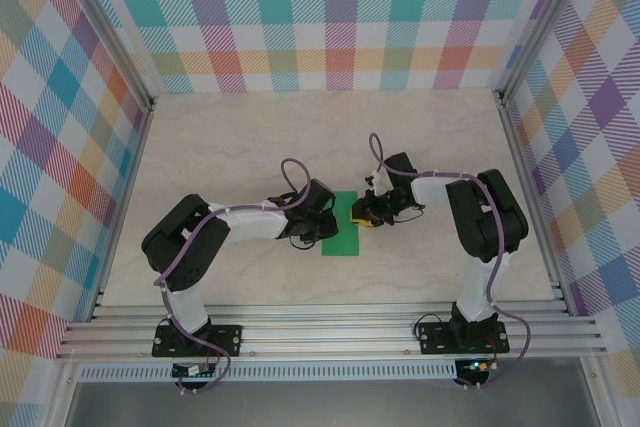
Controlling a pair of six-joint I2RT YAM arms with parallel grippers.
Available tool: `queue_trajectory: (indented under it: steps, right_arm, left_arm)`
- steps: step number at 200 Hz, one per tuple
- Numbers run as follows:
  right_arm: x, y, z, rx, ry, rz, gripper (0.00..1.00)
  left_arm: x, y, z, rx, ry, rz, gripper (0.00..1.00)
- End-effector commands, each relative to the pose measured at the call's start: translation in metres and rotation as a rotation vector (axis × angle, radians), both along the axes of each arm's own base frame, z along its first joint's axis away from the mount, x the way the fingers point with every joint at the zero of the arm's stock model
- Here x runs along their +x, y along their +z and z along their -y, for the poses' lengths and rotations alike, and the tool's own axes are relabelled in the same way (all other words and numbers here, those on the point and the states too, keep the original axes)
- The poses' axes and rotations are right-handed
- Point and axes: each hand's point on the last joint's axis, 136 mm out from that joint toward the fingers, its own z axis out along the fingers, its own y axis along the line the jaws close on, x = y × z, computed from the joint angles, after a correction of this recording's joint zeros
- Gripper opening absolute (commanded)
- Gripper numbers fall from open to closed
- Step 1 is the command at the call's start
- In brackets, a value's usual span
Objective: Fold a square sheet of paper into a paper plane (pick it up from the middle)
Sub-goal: Hold the square sheet of paper at the center of the table.
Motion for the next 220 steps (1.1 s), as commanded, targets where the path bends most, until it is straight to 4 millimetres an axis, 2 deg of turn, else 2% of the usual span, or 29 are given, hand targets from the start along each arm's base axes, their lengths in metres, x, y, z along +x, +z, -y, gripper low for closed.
queue_trajectory:
  steps: [1, 34, 47, 105, 154, 180, 220]
  right_arm:
    - [-0.007, 0.005, 0.003, -0.016, 0.026, 0.01, 0.2]
    - [-0.02, 0.022, -0.003, 0.034, 0.054, 0.023, 0.21]
    - [-0.029, 0.022, -0.007, 0.045, 0.065, 0.016, 0.21]
    - [-0.047, -0.01, 0.003, -0.021, 0.058, -0.046, 0.21]
    - [-0.054, 0.016, 0.001, 0.034, 0.071, -0.003, 0.22]
    - [-0.064, 0.02, -0.002, 0.08, 0.073, -0.021, 0.22]
    - [-0.078, 0.001, -0.003, 0.049, 0.097, -0.065, 0.23]
  left_arm:
    - [-0.011, -0.01, -0.007, 0.051, -0.016, -0.04, 0.15]
    - [-0.01, -0.008, -0.005, 0.044, -0.015, -0.034, 0.15]
    - [-0.01, -0.006, -0.005, 0.041, -0.015, -0.033, 0.15]
    - [-0.011, -0.007, -0.006, 0.041, -0.016, -0.035, 0.15]
    - [-0.01, -0.002, -0.004, 0.035, -0.018, -0.027, 0.15]
    - [-0.009, -0.001, -0.003, 0.034, -0.021, -0.024, 0.15]
    - [-0.009, -0.002, -0.002, 0.029, -0.022, -0.028, 0.15]
